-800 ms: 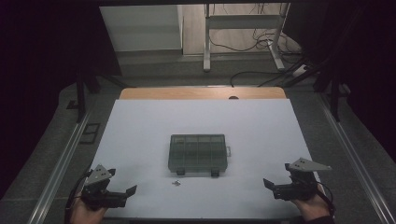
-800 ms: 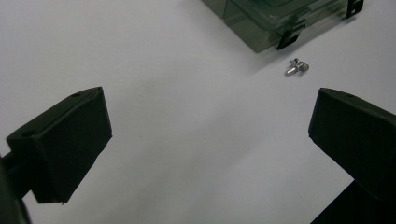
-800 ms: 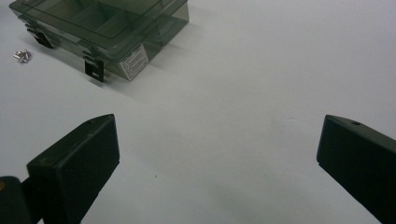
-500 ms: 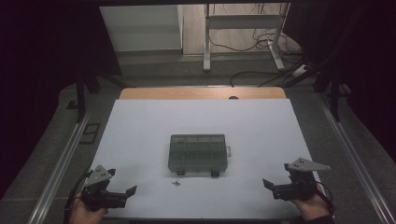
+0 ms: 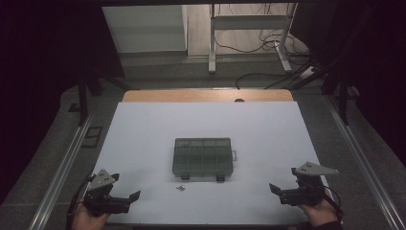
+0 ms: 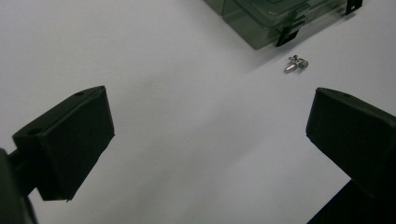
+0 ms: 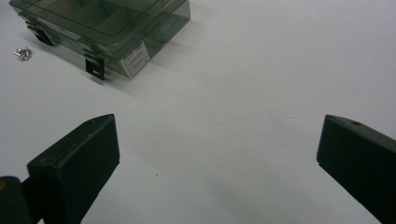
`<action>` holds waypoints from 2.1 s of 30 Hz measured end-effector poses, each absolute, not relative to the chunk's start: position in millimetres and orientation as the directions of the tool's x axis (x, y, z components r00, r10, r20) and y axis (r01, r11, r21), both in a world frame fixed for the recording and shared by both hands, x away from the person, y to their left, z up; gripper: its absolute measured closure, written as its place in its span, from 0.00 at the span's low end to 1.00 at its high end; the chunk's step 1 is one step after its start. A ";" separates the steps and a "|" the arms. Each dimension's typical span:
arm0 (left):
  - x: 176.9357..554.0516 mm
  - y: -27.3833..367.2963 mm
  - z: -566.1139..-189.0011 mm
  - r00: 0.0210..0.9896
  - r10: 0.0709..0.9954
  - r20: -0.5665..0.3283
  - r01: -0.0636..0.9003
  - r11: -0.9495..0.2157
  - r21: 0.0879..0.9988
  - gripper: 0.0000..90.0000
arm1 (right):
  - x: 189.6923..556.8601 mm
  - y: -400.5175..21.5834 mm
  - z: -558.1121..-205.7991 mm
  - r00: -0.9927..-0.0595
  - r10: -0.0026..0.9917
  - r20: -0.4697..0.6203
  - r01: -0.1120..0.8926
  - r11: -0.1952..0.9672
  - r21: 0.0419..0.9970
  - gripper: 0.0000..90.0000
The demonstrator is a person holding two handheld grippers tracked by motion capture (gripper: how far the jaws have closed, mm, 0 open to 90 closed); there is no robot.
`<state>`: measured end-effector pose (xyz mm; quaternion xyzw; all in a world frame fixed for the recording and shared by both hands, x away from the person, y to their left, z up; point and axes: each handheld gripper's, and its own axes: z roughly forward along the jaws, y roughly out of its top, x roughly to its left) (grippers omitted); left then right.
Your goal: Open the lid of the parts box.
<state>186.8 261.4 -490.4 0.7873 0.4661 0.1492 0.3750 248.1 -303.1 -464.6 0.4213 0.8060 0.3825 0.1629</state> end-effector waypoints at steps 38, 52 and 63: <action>194.6 240.1 -481.4 0.566 0.821 -0.073 0.597 -0.347 0.723 0.00 | 254.7 -290.4 -466.0 -0.629 0.775 0.059 0.517 0.360 0.776 0.00; 201.7 228.3 -483.6 0.596 0.802 -0.039 0.566 -0.385 0.729 0.01 | 259.9 -278.0 -467.4 -0.668 0.740 0.079 0.509 0.377 0.774 0.00; 208.8 223.0 -488.0 0.630 0.774 -0.065 0.543 -0.379 0.749 0.03 | 265.3 -268.5 -467.0 -0.682 0.725 0.101 0.524 0.387 0.759 0.00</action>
